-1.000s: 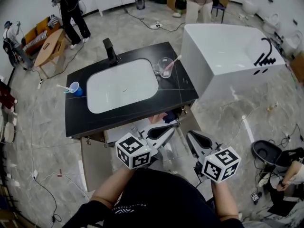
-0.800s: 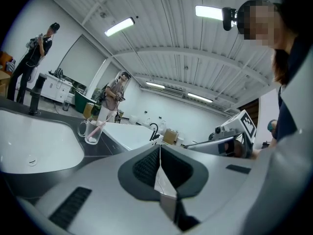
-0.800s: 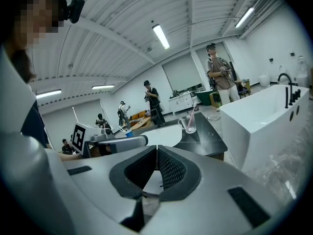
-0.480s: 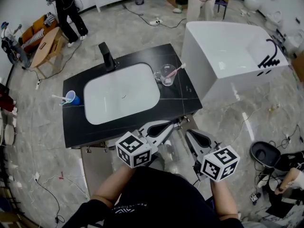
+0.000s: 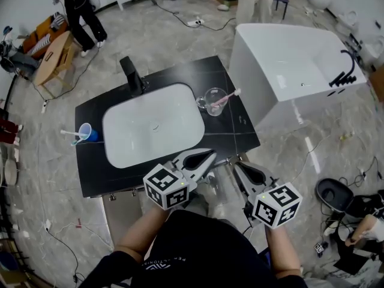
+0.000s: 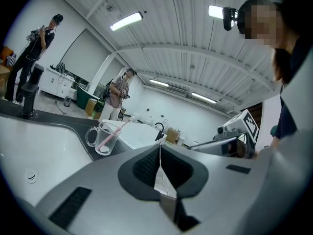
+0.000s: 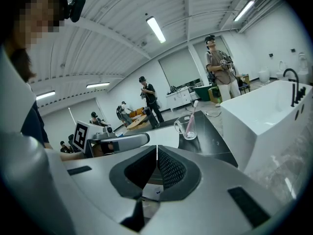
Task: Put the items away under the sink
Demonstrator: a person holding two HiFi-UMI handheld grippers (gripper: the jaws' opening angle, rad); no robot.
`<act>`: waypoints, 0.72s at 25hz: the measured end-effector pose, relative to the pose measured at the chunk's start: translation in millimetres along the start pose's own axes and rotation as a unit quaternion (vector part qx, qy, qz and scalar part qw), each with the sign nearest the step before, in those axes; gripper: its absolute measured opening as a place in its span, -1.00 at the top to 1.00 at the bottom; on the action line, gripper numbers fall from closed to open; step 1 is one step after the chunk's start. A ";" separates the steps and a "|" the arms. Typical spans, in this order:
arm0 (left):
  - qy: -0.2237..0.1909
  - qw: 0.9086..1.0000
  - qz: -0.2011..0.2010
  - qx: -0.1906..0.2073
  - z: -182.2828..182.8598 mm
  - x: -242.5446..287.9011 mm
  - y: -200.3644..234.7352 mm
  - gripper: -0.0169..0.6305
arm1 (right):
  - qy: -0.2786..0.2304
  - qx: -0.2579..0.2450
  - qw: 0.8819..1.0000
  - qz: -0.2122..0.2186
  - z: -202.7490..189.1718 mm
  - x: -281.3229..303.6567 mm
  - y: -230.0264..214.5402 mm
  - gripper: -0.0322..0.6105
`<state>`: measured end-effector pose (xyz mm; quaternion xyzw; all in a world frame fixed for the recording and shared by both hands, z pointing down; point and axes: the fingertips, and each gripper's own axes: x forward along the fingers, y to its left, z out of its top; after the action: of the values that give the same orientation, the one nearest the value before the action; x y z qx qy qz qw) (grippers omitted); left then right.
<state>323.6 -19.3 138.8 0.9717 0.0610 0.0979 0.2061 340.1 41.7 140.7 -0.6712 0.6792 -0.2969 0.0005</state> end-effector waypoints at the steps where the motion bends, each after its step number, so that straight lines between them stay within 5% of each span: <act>1: 0.002 1.000 -0.001 0.000 0.6 0.9 3.5 0.92 | 0.001 0.000 1.000 0.001 1.7 3.9 -0.6 0.79; 18: 0.026 1.000 0.004 0.006 9.0 30.1 73.0 0.91 | 0.015 0.021 1.000 -0.012 23.8 64.4 -29.0 0.79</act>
<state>360.6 -84.3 165.8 0.9702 0.0634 0.1234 0.1985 369.7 -24.4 158.4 -0.6743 0.6649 -0.3213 0.0010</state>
